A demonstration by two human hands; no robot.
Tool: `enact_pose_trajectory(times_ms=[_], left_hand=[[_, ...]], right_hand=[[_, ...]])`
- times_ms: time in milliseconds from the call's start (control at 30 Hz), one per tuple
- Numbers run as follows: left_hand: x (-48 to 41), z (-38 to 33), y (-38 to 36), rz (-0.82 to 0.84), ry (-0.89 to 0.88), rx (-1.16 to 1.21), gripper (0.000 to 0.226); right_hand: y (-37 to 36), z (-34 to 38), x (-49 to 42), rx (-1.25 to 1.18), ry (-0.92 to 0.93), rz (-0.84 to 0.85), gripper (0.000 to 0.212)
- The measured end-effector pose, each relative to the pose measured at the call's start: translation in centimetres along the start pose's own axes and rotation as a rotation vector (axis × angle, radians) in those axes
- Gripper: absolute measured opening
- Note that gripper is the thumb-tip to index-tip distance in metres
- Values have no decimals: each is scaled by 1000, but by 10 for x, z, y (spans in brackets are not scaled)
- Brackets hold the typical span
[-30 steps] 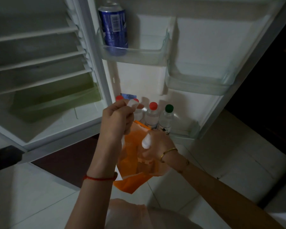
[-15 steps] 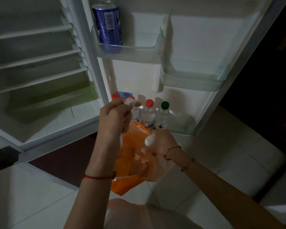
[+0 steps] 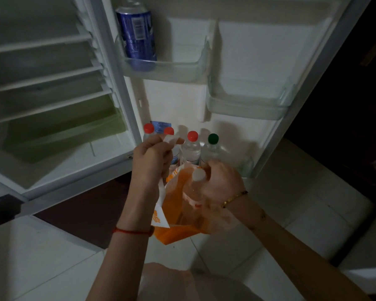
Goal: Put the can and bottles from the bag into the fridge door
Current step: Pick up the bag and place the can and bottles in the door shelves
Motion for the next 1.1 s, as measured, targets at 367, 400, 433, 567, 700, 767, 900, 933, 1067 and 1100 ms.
enact_pose_trajectory(times_ms=[367,400,433,567,700,767,900,933,1067,1100], left_hand=[[-15,17,-7,-59,-2,-32,24],[-16,18,-8,-61,0,-39,24],[-16,19,-10,-63,4,-43,24],[-19,24,-15,-64,16,-36,26],[-23,28,-21,-79,33,-40,26],[-24,30,-23,-78,31,-45,23],[-28,34,-26,-79,20,-23,22],[-28,35,-26,-83,19,-23,22],[-29,37,-27,-102,22,-30,22],[-29,37,-27,-110,24,-29,22]], right_hand=[[55,-29,-4,-225,-30,-371,36],[58,-34,-4,-227,-33,-386,36],[60,-39,-5,-227,-44,-399,35],[61,-59,-10,-231,-104,-462,30],[51,-77,-20,-232,-86,-538,28],[45,-85,-27,-221,-72,-555,28],[30,-99,-42,-202,-75,-529,28],[25,-103,-46,-196,-76,-516,29],[13,-114,-61,-178,-72,-469,28],[10,-116,-64,-176,-74,-458,27]])
Point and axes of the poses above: each hand's wrist, its own x-axis away from the middle knuckle, its own y-axis out of the back of the hand, z = x × y, the point moved 1 cm from there along -x, towards the middle knuckle, and after that the axes turned 10 degrees about x, right-handed, at the moved point
